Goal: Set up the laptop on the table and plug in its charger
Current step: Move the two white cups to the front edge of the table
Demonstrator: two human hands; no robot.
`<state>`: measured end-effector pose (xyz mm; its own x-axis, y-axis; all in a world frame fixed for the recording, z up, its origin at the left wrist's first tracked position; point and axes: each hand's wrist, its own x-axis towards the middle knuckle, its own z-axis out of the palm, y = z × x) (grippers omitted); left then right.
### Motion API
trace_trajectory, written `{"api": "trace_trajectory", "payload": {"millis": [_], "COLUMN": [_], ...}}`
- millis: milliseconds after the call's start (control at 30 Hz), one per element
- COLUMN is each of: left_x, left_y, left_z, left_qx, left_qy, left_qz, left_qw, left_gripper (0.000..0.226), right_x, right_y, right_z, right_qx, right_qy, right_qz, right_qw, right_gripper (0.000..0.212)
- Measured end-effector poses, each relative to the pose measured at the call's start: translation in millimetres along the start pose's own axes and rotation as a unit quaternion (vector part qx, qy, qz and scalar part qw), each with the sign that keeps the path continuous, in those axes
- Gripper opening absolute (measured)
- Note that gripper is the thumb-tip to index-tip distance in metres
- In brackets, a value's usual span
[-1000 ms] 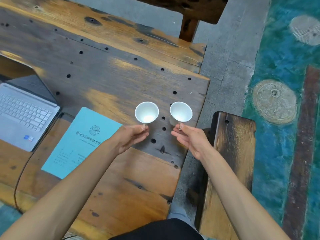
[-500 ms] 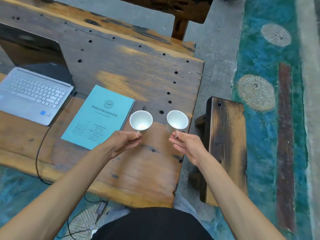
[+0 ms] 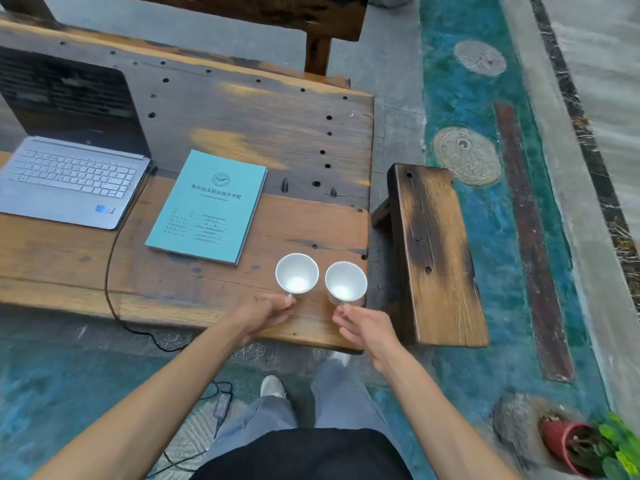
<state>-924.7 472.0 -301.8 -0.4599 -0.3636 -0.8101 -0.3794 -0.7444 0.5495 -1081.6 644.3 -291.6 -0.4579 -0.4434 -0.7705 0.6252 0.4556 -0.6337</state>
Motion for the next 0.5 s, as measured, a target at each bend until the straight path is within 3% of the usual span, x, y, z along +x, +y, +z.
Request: {"api": "trace_trajectory", "payload": {"millis": [233,500], "left_x": [4.5,13.8], "left_y": [-44.1,-61.8], "left_z": [-4.7,-11.1], "left_qx": [0.025,0.043], "left_qy": [0.023,0.021], "left_qz": [0.006,0.009], "left_qw": [0.999,0.999], "left_gripper": [0.009,0.013], "right_x": [-1.4,9.4], "right_y": [56.6,75.0], "right_z": [-14.0,-13.5], "right_qx": [0.008,0.019], "right_qy": [0.032,0.041], "right_qz": [0.017,0.018], "right_qw": [0.999,0.999], "right_gripper": [0.024,0.023]}}
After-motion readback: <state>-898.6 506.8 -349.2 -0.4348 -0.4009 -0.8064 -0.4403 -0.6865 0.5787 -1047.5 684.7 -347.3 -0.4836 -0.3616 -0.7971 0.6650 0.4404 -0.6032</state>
